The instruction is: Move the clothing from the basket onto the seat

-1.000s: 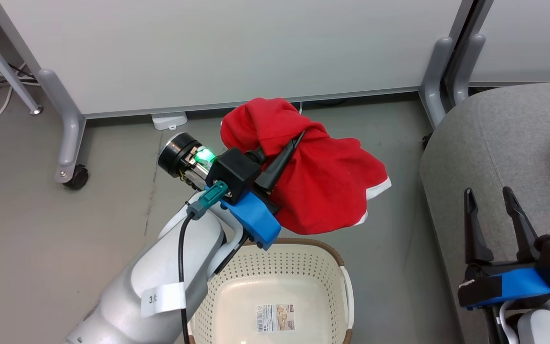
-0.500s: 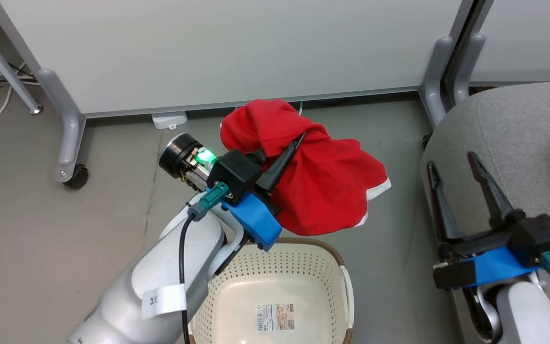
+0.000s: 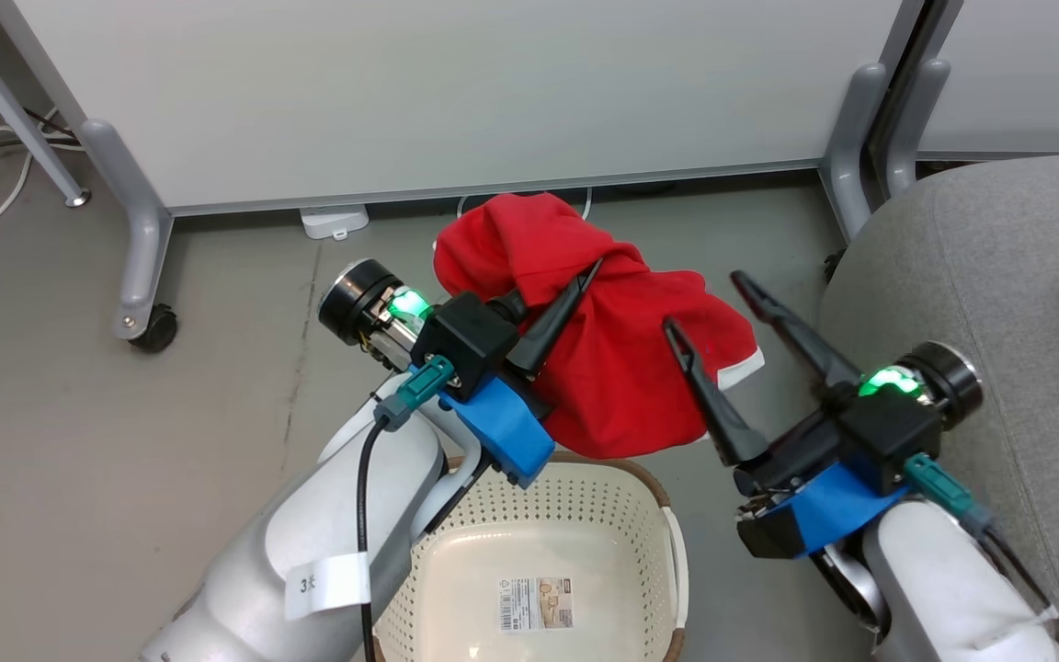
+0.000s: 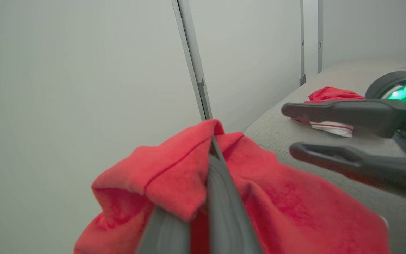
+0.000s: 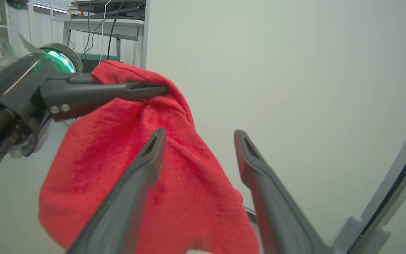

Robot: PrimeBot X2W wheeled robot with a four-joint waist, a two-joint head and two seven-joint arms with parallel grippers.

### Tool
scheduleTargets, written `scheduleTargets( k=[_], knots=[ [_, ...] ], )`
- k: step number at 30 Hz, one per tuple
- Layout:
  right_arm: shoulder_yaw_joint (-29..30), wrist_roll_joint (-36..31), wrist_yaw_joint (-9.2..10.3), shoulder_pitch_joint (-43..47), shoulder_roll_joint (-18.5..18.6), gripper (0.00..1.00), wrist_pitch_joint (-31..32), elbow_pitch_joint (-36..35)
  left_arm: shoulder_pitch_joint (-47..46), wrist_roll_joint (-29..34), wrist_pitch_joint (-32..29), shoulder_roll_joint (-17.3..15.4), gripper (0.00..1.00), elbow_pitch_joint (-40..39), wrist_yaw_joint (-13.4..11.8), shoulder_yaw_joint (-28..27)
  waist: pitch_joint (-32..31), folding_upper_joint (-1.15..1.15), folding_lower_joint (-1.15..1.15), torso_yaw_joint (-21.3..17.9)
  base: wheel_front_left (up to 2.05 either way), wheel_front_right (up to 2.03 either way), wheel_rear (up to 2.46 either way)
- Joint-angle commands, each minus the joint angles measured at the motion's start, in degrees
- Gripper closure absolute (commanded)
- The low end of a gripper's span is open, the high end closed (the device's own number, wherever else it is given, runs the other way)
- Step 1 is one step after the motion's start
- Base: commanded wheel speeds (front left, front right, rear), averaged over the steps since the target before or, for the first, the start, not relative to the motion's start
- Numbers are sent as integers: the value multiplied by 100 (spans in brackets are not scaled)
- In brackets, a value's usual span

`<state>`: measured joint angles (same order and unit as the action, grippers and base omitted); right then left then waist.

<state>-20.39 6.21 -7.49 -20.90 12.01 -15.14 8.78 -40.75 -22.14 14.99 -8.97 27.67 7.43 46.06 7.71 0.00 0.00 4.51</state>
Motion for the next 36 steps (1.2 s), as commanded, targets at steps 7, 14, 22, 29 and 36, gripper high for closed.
scheduleTargets(
  k=[7, 14, 22, 29, 36],
  knots=[
    [-607, 34, -1, -529, 250, 0, -1, 600, -75, 63, 29, 86, 100, -79, 8, 55, 117, 0, 0, 94, 0, 0, 0],
    [-957, 15, -1, -964, 374, 0, -2, 1054, -131, 88, 29, 162, 100, -129, 8, 244, 188, 0, 0, 186, 0, 0, 0],
    [-1388, 105, -1, -1379, 459, 0, -1, 1540, -201, 36, 29, 226, 100, -167, 8, 451, 232, 0, 0, 272, 0, 0, 0],
    [-1585, 212, -1, -1518, 401, 61, -1, 1806, -256, 6, 29, 251, 100, -208, 8, 532, 276, 0, 0, 328, 0, 0, 0],
    [-1672, 321, -1, -1548, 394, 100, -1, 1859, -250, 12, 29, 230, 100, -202, 8, 527, 274, 0, 0, 325, 0, 0, 0]
  ],
)
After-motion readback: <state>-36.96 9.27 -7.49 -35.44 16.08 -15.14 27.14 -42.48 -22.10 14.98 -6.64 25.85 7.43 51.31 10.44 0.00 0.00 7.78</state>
